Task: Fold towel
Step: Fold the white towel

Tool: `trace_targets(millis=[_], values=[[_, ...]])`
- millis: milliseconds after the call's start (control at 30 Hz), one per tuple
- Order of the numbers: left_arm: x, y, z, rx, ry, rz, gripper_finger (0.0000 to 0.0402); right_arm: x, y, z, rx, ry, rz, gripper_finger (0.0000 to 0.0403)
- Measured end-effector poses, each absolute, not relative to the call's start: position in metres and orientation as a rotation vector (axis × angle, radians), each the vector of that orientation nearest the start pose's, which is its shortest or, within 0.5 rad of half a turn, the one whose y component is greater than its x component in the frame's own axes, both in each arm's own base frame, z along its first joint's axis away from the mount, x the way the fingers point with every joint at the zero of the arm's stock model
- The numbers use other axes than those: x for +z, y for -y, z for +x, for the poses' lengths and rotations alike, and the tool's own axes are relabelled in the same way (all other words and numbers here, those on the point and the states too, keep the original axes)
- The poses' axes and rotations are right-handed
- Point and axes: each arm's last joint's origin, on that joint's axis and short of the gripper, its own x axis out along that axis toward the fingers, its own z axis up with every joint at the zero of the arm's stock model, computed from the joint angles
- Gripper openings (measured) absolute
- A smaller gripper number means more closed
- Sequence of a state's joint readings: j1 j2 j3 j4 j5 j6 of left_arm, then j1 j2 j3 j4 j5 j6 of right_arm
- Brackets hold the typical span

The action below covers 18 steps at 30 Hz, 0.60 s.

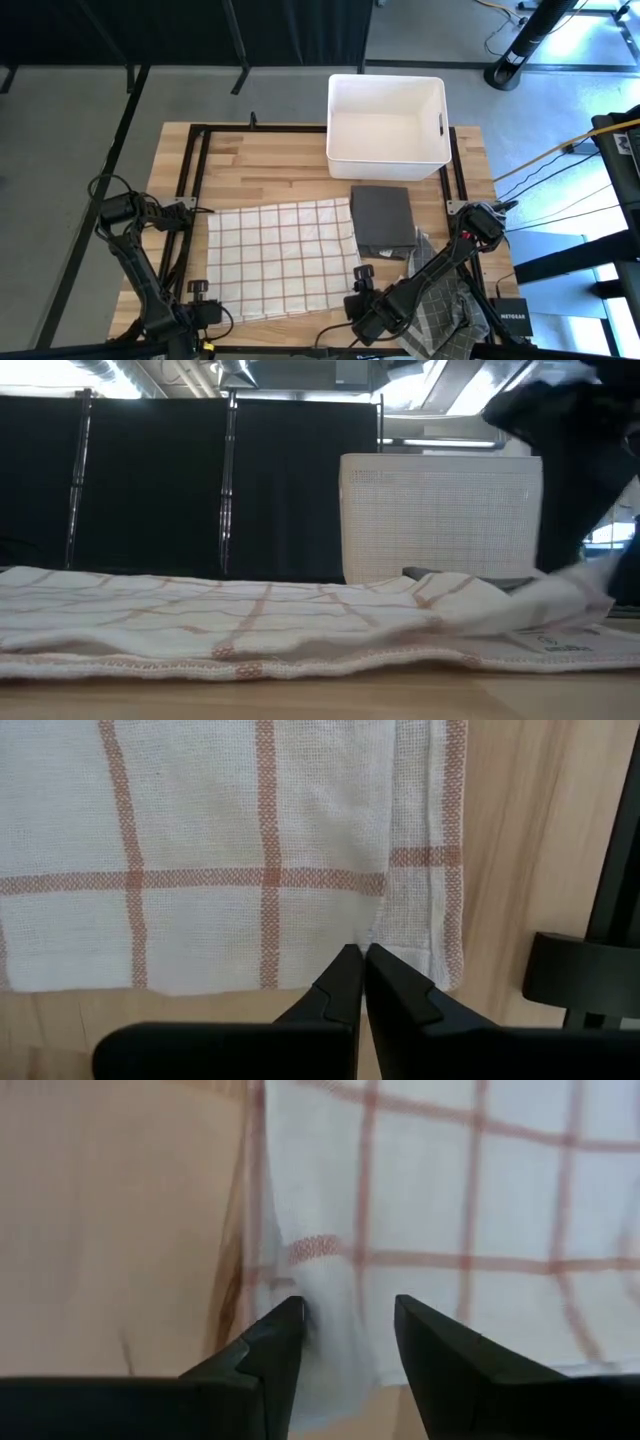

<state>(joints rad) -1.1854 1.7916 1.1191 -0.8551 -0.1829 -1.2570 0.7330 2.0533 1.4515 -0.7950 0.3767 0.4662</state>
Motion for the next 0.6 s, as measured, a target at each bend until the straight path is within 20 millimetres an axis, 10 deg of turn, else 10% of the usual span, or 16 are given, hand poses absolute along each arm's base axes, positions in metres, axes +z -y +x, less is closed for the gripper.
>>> trace_targets(millis=[333,600], values=[[0.16,0.286,0.122,0.082,-1.377,-0.048,0.0008,0.151,-0.255,0.298,-0.009,-1.213,-0.309,0.0016],[0.194,0.287,0.125,0.138,-1.292,-0.148,0.0008,0.162,-0.246,0.294,-0.126,-1.174,-0.347,0.0009]])
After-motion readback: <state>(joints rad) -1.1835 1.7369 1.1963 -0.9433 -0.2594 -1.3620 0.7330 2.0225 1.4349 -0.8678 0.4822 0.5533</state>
